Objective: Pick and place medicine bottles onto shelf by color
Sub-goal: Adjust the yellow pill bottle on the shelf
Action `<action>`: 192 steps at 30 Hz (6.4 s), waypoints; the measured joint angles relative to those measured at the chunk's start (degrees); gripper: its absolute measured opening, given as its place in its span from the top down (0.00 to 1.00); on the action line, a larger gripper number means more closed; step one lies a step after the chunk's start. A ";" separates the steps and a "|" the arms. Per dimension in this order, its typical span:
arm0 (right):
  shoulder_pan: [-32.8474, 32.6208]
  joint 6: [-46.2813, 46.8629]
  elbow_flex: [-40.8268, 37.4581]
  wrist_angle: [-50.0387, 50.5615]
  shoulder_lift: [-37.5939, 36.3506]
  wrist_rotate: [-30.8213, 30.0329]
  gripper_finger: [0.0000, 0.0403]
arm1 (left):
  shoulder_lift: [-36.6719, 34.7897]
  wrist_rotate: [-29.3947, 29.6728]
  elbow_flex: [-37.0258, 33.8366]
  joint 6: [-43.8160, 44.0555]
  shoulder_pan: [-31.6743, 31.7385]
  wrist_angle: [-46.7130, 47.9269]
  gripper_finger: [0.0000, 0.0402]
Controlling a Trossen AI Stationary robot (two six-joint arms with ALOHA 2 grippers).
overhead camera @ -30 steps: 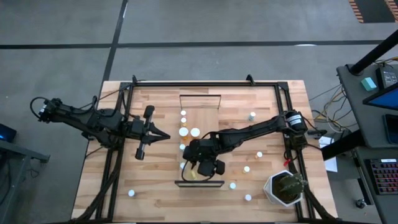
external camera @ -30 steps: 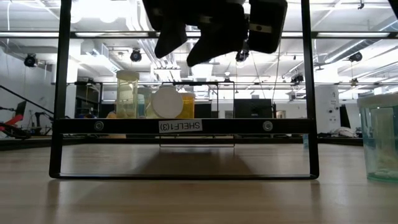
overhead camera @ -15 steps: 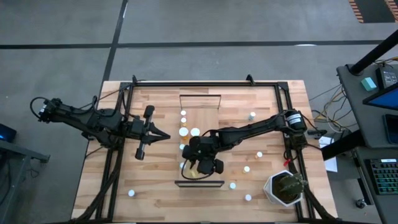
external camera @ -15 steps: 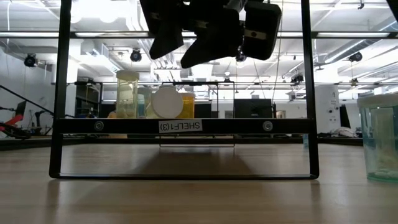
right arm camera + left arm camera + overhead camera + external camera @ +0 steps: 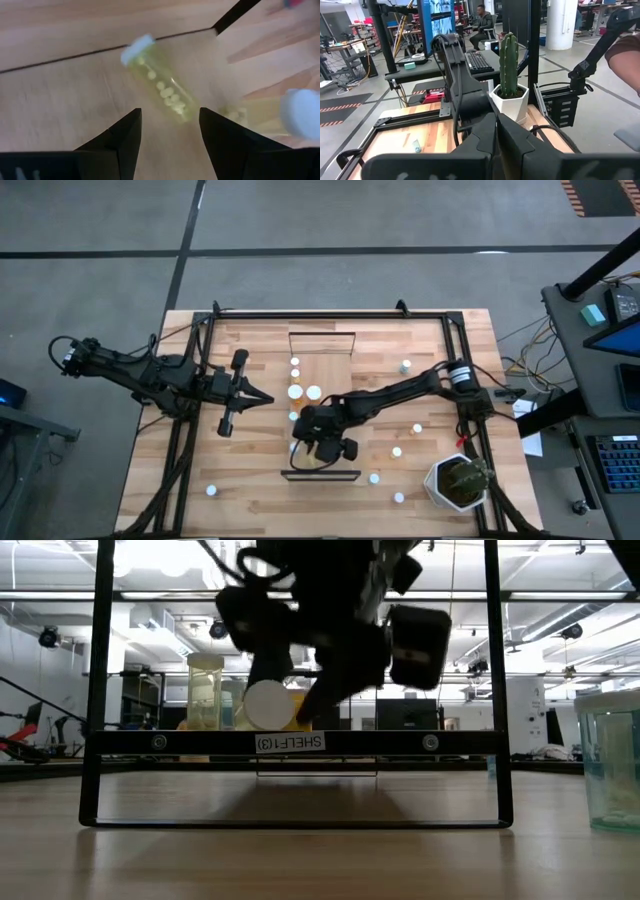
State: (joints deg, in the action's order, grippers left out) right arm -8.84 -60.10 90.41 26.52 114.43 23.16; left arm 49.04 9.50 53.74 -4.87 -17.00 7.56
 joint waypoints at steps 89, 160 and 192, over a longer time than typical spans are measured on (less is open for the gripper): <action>0.04 7.24 0.18 -3.49 3.47 6.00 0.58 | 0.57 -0.02 -0.35 -0.45 -0.01 -1.10 1.00; 3.92 24.80 1.73 7.46 -12.61 -2.70 0.80 | 0.55 0.00 -0.37 -4.42 -0.01 -5.89 1.00; 0.44 53.22 -40.92 -76.50 -30.00 -26.42 0.81 | -1.32 4.49 -2.76 -0.73 -0.01 -3.38 0.79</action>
State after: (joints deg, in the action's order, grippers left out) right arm -8.40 -6.89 49.49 -49.97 84.42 -3.27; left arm 47.71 13.99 50.98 -5.60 -17.02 4.18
